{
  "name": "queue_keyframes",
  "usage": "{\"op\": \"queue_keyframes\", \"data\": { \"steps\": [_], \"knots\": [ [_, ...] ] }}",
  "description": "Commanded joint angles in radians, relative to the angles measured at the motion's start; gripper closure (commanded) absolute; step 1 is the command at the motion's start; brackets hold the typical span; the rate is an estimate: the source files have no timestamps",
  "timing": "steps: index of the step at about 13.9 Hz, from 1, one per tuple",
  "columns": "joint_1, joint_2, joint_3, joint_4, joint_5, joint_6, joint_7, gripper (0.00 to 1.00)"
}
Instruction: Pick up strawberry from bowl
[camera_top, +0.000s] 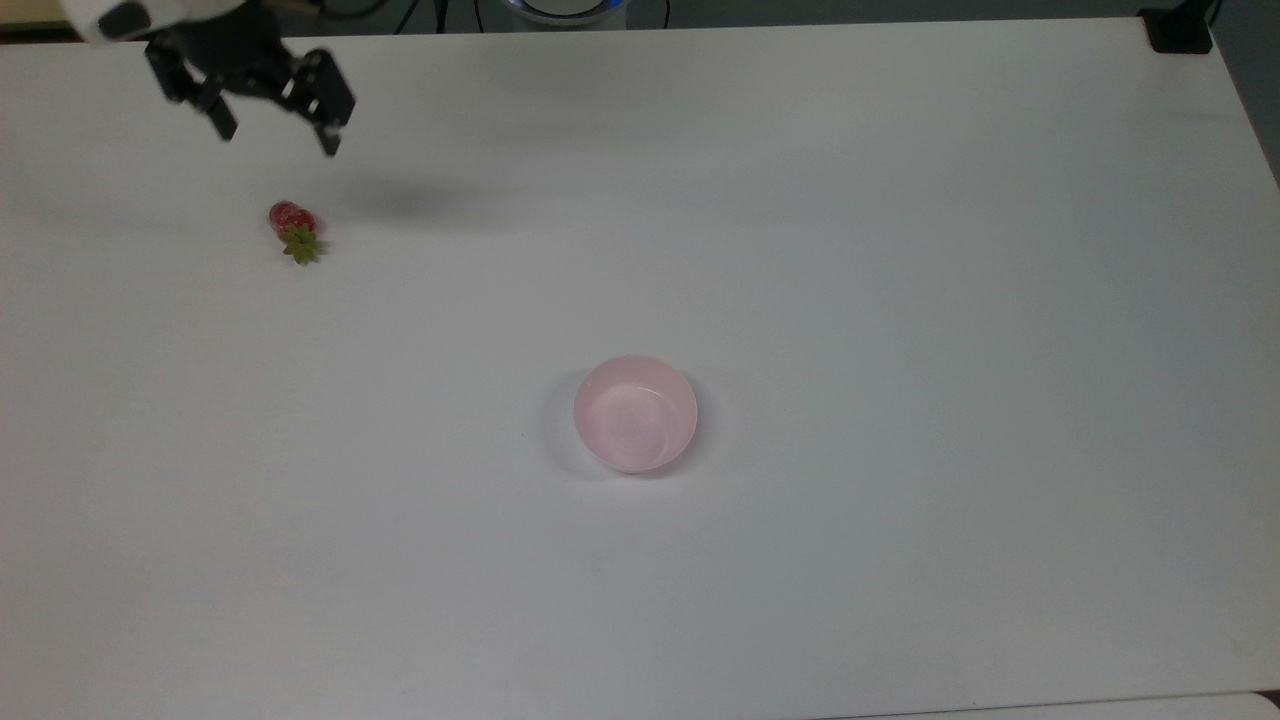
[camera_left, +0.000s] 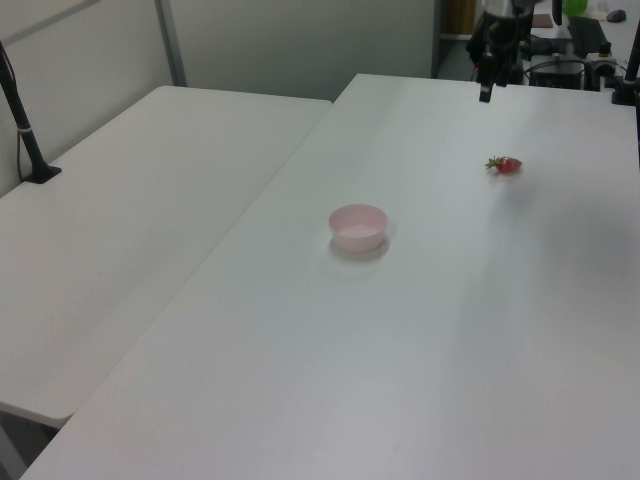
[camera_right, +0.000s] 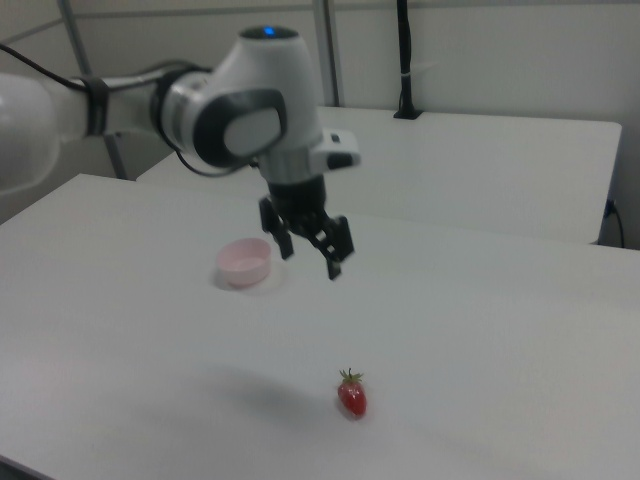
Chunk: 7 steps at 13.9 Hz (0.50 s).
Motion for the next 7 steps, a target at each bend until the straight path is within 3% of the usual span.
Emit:
{"op": "queue_keyframes", "data": {
  "steps": [1,4,7],
  "knots": [
    [0.08,-0.03,0.0,0.162,0.039,-0.233,0.164,0.0],
    [0.101,-0.087,0.073,0.175,0.031,-0.266,0.22,0.0],
    [0.113,-0.087,0.105,0.181,0.002,-0.261,0.21,0.0]
  ]
}}
